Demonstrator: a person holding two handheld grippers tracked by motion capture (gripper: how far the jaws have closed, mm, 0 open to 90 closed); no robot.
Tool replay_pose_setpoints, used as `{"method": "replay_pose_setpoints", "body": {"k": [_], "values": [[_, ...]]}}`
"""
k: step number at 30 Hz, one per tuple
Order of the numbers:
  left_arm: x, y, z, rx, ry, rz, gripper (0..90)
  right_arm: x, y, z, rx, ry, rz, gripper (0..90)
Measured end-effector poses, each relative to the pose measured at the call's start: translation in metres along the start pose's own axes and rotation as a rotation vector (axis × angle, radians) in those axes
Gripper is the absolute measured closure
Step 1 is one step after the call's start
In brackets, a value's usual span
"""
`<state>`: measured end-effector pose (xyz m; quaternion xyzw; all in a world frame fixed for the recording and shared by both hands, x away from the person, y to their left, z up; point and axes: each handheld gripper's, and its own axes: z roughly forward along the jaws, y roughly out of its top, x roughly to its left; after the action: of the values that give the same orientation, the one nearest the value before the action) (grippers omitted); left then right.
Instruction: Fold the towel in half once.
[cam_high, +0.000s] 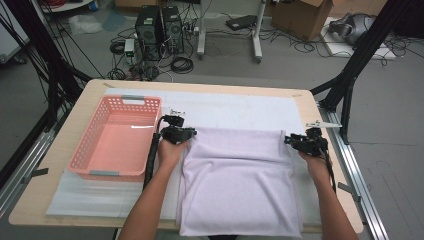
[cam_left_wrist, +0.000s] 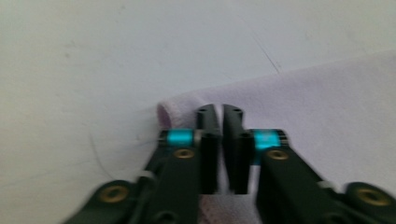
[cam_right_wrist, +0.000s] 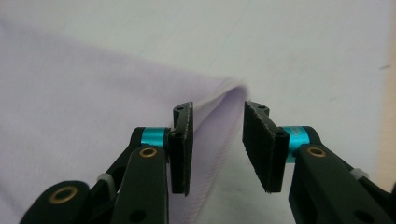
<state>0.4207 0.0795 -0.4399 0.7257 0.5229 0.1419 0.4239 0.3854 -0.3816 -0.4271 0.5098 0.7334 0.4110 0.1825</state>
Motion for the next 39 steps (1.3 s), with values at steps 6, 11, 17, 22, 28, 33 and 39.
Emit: {"method": "replay_pose_setpoints", "body": {"k": [6, 11, 17, 22, 28, 33, 39], "values": [[0.002, -0.001, 0.001, 0.0, -0.009, -0.012, 89.4, 0.003, 0.007, 0.008, 0.041, 0.056, 0.02, 60.2], [0.0, -0.001, 0.005, -0.002, -0.022, -0.058, 58.5, 0.005, 0.002, 0.024, 0.07, 0.088, 0.049, 58.6], [-0.004, -0.004, 0.008, 0.016, -0.032, 0.013, 67.9, 0.012, 0.011, 0.009, -0.009, 0.064, 0.03, 52.2], [-0.006, -0.004, 0.007, 0.03, -0.025, 0.038, 87.9, 0.019, 0.004, 0.027, 0.105, 0.065, -0.012, 65.6], [0.003, 0.003, 0.001, -0.077, 0.0, -0.038, 88.6, 0.018, 0.007, 0.033, 0.093, 0.016, -0.062, 86.7], [0.005, 0.012, -0.001, -0.18, 0.025, -0.095, 88.5, 0.01, 0.017, 0.028, -0.059, -0.042, 0.005, 86.8], [0.0, 0.02, 0.003, -0.174, 0.086, -0.082, 63.2, 0.007, 0.011, 0.038, -0.025, -0.087, 0.057, 62.8]]}}
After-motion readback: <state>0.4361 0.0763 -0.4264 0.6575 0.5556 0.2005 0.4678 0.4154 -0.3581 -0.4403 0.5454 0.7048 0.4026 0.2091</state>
